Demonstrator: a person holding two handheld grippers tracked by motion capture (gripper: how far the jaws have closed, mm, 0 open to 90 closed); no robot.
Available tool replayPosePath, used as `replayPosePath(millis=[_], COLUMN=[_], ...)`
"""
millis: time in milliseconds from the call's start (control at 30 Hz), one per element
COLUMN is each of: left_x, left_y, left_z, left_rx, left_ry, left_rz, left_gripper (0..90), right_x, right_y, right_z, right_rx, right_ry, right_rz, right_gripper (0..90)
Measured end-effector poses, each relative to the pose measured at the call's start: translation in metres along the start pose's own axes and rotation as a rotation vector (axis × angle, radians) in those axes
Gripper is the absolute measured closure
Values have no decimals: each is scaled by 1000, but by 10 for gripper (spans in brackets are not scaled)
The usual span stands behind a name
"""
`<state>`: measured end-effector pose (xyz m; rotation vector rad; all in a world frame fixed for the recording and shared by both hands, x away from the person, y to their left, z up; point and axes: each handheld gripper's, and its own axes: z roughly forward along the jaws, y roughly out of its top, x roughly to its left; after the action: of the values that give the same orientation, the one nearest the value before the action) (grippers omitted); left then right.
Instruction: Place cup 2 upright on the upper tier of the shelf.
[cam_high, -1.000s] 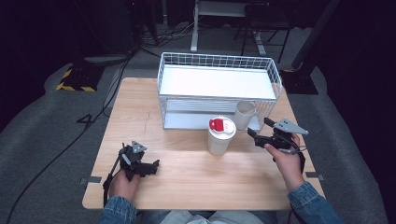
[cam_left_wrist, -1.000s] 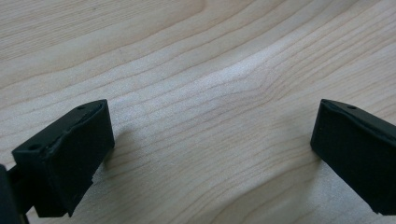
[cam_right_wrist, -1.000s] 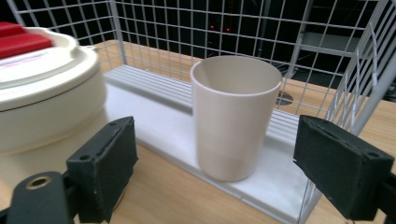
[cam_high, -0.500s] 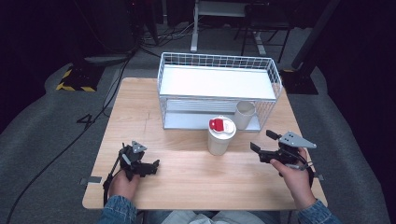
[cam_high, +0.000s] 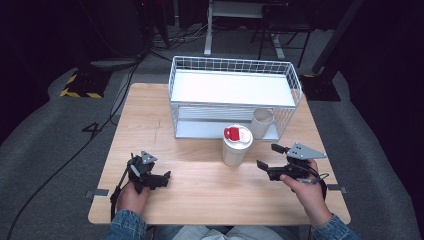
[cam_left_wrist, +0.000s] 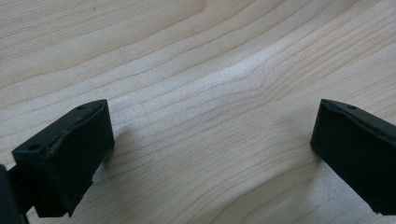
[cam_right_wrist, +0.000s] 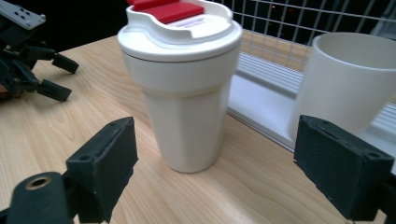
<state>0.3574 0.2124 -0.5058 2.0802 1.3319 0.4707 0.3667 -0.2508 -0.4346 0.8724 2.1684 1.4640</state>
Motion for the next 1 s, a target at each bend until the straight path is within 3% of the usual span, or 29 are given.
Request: replayPosePath(millis=[200, 567, 767, 1000], left_x=[0, 0, 0, 0], left_y=[0, -1, -1, -1], left_z=[0, 0, 0, 0], left_rx=[0, -2, -2, -2], left_ry=[0, 0, -1, -1], left_rz=[0, 0, 1, 1], left_gripper=[0, 0, 0, 0], right_x=[4, 1, -1, 1], right_y=[5, 9, 8, 7], right_z=[20, 49, 58, 73], right_rx=[22, 42, 65, 84], right_ry=[69, 138, 145, 158], right_rz=[13, 0, 1, -31], right_gripper=[135, 135, 135, 135])
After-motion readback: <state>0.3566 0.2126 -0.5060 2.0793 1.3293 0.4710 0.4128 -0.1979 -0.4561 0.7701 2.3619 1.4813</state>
